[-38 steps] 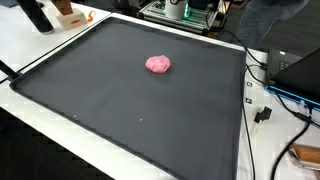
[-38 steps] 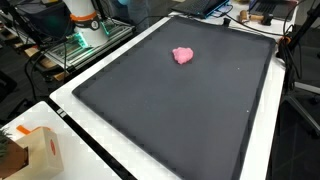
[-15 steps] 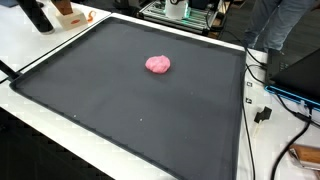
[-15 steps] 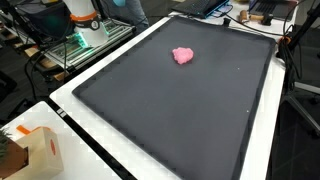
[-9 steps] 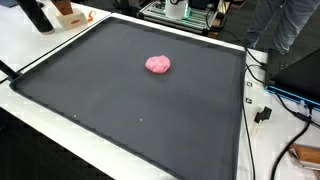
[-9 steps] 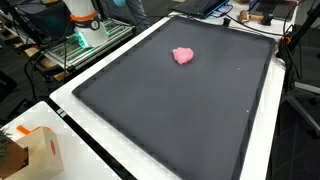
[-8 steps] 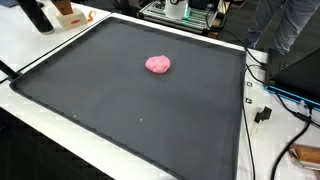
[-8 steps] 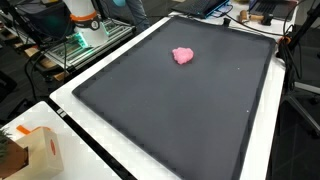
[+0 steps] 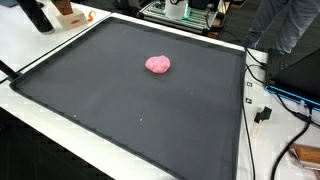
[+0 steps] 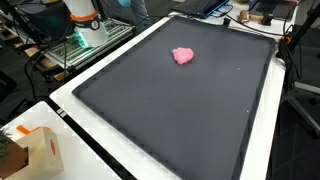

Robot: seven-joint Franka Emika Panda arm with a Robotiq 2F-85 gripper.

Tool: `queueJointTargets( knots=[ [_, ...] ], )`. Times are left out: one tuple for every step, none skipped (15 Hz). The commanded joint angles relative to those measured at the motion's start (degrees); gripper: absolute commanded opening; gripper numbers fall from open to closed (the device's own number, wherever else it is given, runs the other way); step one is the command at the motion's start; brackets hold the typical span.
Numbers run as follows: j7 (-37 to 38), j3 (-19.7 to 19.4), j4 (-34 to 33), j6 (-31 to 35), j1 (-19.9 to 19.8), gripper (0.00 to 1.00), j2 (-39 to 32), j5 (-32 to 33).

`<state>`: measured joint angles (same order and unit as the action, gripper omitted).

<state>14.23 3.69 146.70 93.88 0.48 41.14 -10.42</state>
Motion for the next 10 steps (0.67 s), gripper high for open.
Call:
queueJointTargets(
  knots=[
    [-6.7,-4.4,-2.0,6.7,0.0,0.25,-4.4,-5.3],
    [-9.2,-5.8,-2.2,9.3,0.2,0.25,-5.6,-7.0],
    [-11.6,-7.0,-2.4,11.8,0.3,0.25,-7.1,-8.4],
    [-14.8,-8.7,-2.6,14.3,0.6,0.25,-8.8,-10.4],
    [-17.4,-9.9,-2.7,16.7,0.8,0.25,-10.3,-12.2],
    [-20.8,-11.4,-2.8,18.9,1.2,0.25,-12.1,-14.5],
    [-23.7,-12.5,-3.0,20.6,1.6,0.25,-13.9,-16.7],
    [-27.7,-13.9,-3.3,22.2,2.2,0.25,-15.9,-19.6],
    [-30.9,-15.1,-3.6,23.1,2.7,0.25,-17.8,-22.9],
    [-34.7,-16.1,-4.0,23.6,3.3,0.25,-20.0,-26.3]
  ],
)
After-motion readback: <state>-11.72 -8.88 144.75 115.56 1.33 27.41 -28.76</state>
